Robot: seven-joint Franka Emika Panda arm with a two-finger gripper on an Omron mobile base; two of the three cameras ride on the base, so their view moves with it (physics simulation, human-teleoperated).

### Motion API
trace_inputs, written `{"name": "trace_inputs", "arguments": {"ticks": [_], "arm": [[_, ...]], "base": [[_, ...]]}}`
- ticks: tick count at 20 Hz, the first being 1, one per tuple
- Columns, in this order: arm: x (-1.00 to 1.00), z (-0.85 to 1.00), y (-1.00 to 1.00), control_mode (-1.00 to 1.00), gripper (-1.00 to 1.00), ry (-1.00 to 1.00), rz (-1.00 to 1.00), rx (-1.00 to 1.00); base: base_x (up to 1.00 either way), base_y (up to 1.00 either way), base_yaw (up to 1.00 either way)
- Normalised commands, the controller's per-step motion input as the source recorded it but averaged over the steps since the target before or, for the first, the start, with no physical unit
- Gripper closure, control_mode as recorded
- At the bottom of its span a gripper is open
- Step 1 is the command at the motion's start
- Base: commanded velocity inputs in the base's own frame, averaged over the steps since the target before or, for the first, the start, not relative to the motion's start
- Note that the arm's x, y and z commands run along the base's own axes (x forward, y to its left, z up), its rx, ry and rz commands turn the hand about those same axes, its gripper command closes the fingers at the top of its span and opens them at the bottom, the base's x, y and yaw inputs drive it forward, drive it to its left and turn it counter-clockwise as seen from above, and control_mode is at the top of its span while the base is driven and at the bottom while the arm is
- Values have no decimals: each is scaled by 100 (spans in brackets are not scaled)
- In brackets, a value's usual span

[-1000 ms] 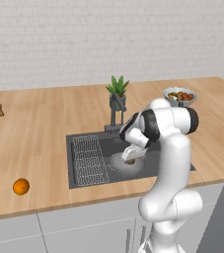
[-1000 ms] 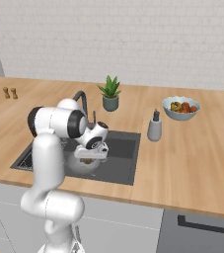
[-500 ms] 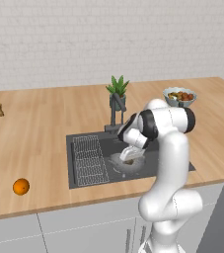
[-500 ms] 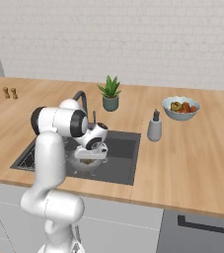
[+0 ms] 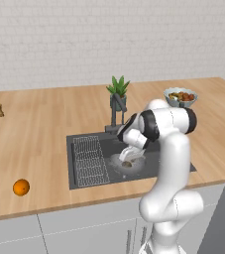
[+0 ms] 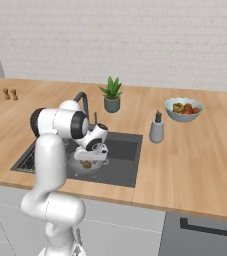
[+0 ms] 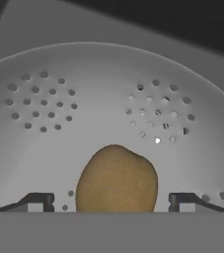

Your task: Put the colander in the sink, put the orange, kiwi in the colander, and turn on the sink faucet and pour water over the colander.

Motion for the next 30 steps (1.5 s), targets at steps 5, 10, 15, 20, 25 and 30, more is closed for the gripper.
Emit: {"name": "trace_inputs", "arguments": {"ticks": [5, 10, 15, 20, 25, 30], "arm": [[-13, 31, -2, -100, -100, -3, 0, 0], [-15, 55, -8, -100, -100, -5, 0, 5], [-31, 53, -21, -100, -100, -8, 0, 6], [-35, 54, -18, -100, -100, -9, 0, 3], [-52, 54, -19, -100, -100, -11, 0, 1], [-72, 40, -10, -100, -100, -22, -5, 0]], "base": [[0, 0, 0], [0, 0, 0], [0, 0, 0], [0, 0, 0], [0, 0, 0], [0, 0, 0]]}}
